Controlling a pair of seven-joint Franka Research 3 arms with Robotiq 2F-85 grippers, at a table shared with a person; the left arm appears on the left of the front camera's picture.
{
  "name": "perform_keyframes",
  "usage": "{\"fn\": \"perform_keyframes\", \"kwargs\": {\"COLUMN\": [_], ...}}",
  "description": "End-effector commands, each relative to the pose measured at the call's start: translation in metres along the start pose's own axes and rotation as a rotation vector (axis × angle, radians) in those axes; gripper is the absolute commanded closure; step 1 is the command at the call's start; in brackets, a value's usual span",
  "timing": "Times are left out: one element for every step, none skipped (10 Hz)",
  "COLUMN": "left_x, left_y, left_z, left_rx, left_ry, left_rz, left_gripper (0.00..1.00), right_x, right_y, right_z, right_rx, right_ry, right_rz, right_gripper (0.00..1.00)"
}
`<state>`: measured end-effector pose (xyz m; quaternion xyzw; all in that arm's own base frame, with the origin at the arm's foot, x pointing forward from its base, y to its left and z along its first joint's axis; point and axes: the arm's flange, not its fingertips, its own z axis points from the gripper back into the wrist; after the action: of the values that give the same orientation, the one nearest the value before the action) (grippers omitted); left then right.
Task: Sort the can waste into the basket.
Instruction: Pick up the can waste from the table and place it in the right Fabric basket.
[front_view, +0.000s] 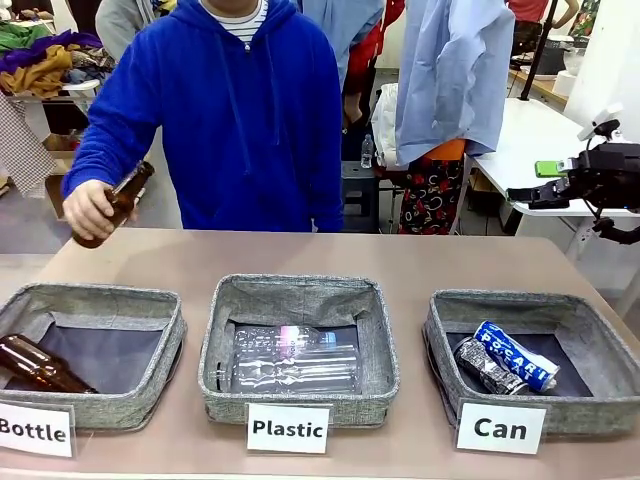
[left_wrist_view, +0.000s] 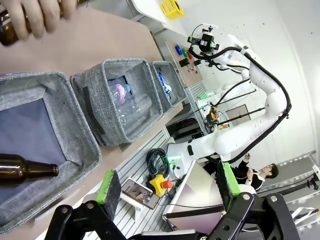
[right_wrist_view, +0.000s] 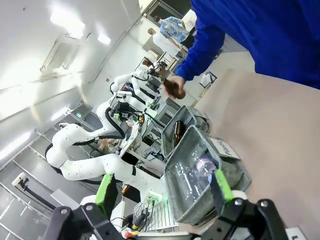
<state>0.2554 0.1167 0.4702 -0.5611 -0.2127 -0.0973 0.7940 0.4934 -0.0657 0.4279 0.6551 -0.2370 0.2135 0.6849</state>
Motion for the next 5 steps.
{"fn": "perform_keyframes", "kwargs": {"left_x": [0.01, 0.026, 0.032, 0.036, 0.029], "left_y": [-0.027, -0.042, -0.052, -0.06, -0.069], "left_z": [0.031, 0.073, 0.106, 0.142, 0.181], "left_rx": [0.07, 0.176, 0.225, 0.306, 0.302], "left_ry": [0.005, -0.112, -0.151, -0.242, -0.304], "left_rz": [-0.042, -0.032, -0.046, -0.022, -0.028], "left_gripper": [0.0, 0.0, 0.0, 0.0, 0.0], "right_x": [-0.003, -0.003, -0.003, -0.003, -0.003], "right_y": [0.0, 0.0, 0.0, 0.0, 0.0], "right_z": [-0.002, -0.002, -0.002, -0.002, -0.002], "right_rx": [-0.014, -0.014, -0.014, -0.014, -0.014], "right_ry": [-0.002, -0.002, -0.002, -0.002, -0.002], "right_rz": [0.013, 0.013, 0.013, 0.013, 0.013], "right_gripper": [0.0, 0.0, 0.0, 0.0, 0.0]}}
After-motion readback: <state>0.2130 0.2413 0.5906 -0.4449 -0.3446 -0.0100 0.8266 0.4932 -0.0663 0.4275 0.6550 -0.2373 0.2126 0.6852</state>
